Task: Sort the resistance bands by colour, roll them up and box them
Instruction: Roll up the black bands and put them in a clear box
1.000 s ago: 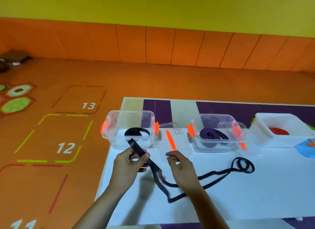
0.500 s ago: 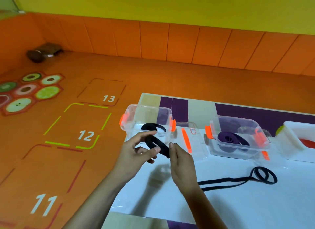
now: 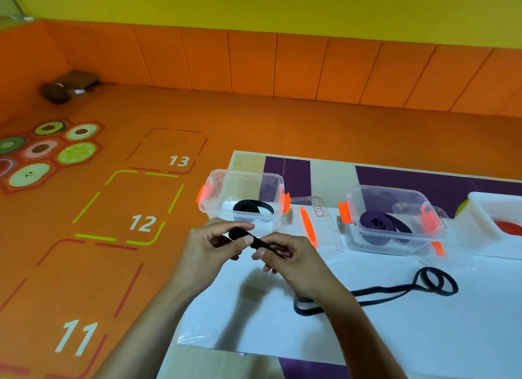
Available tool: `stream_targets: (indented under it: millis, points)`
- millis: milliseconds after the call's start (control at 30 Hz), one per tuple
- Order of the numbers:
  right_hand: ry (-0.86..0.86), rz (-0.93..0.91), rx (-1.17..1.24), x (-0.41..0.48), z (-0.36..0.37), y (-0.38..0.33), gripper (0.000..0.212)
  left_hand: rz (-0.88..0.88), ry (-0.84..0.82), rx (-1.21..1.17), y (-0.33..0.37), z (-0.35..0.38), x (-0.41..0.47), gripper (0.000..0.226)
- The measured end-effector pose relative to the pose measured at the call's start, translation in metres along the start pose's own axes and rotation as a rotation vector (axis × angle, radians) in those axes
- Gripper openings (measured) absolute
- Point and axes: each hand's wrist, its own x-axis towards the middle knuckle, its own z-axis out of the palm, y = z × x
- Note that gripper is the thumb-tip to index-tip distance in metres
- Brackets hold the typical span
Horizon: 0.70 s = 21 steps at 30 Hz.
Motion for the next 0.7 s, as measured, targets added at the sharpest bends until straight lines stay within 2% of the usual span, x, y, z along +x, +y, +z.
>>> stream_targets:
  millis: [167,267,400,467,567,700]
  points:
    - [0.174,0.018,-0.084,-0.002,0.005,0.005,0.013,0.026,-0.056,0.16,0.001,-0.001,-0.004,0.031]
    - [0.273,-0.008,-0.197,-0.003,0.002,0.003,0.01,0.021,-0.081,0.329,0.004,-0.003,-0.006,0.025]
    - [0.156,0.016,-0.425,-0.004,0.006,-0.003,0.007,0.22,0.037,0.679,0.006,0.002,-0.006,0.015]
    - [0.095,0.041,-0.463,-0.004,0.011,-0.003,0.008,0.294,0.093,0.817,0.003,0.007,-0.005,0.014]
    - [0.106,0.016,-0.51,-0.004,0.016,0.0,0.008,0.242,0.121,0.886,0.0,0.012,-0.003,0.011]
    - [0.243,-0.126,-0.695,0.0,0.026,0.002,0.022,0.131,0.138,0.891,-0.006,0.026,-0.006,0.013]
